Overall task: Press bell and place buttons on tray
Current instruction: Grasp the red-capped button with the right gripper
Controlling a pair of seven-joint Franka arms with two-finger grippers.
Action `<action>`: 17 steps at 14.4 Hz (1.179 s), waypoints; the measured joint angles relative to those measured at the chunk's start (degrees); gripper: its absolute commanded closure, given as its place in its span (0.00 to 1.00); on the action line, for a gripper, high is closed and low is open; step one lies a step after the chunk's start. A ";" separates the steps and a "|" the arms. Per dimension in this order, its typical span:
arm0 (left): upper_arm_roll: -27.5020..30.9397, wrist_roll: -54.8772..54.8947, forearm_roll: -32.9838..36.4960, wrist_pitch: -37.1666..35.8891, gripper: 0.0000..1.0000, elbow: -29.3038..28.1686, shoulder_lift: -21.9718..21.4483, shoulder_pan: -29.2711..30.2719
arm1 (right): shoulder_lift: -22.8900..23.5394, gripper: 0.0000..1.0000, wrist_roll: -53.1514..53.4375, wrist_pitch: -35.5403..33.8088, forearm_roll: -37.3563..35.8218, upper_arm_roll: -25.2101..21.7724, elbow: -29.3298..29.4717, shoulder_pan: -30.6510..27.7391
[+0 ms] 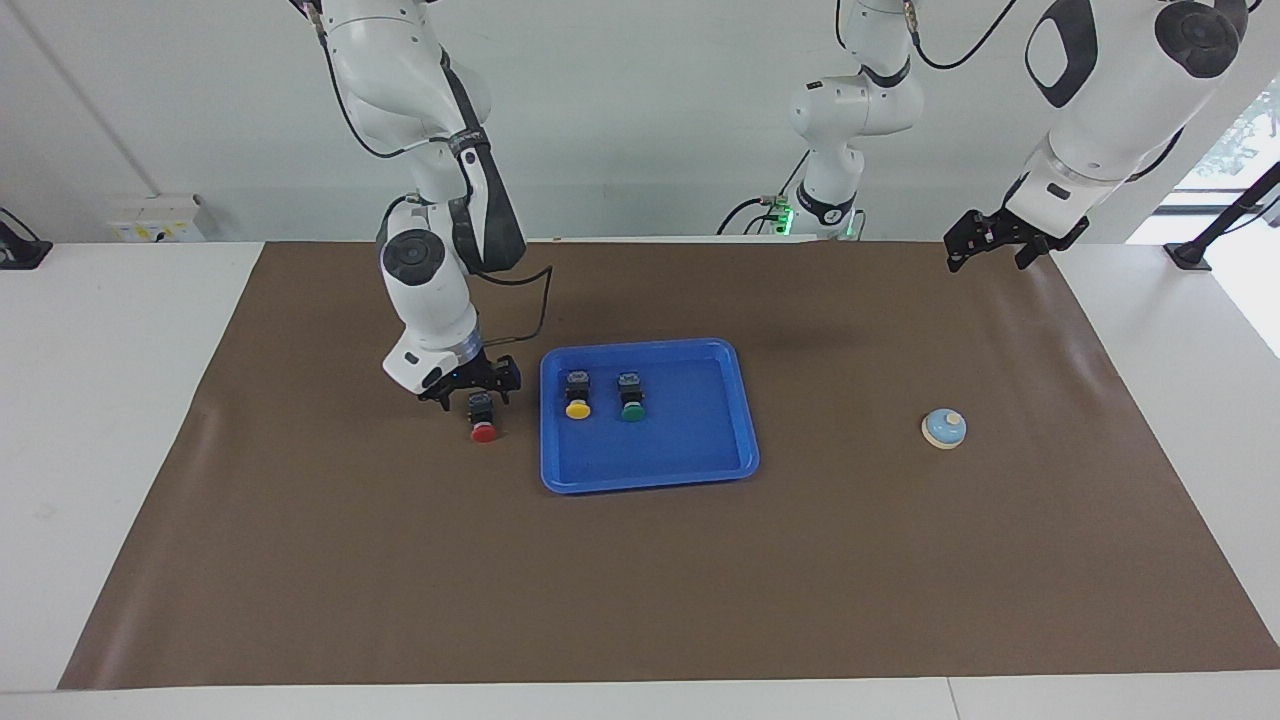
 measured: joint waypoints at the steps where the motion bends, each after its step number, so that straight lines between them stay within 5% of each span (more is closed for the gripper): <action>1: 0.00 0.00 0.00 0.00 0.00 0.00 0.00 0.00 | 0.00 0.00 0.00 0.72 0.00 -0.01 -0.50 0.00; 4: 0.00 0.00 0.00 0.00 0.00 0.00 0.00 0.00 | 0.17 0.23 0.00 2.19 0.00 -0.01 -2.33 0.10; 9: 0.00 0.00 0.00 0.00 0.00 0.00 0.00 0.00 | 1.09 1.00 0.00 4.00 0.00 0.01 -3.13 0.37; 13: 0.00 0.00 0.00 0.00 0.00 0.00 0.00 0.00 | 1.02 1.00 0.00 3.74 -0.01 0.08 -2.06 1.62; 17: 0.00 0.00 0.00 0.00 0.00 0.00 0.00 0.00 | 0.89 1.00 4.06 -5.73 0.27 0.37 8.96 5.37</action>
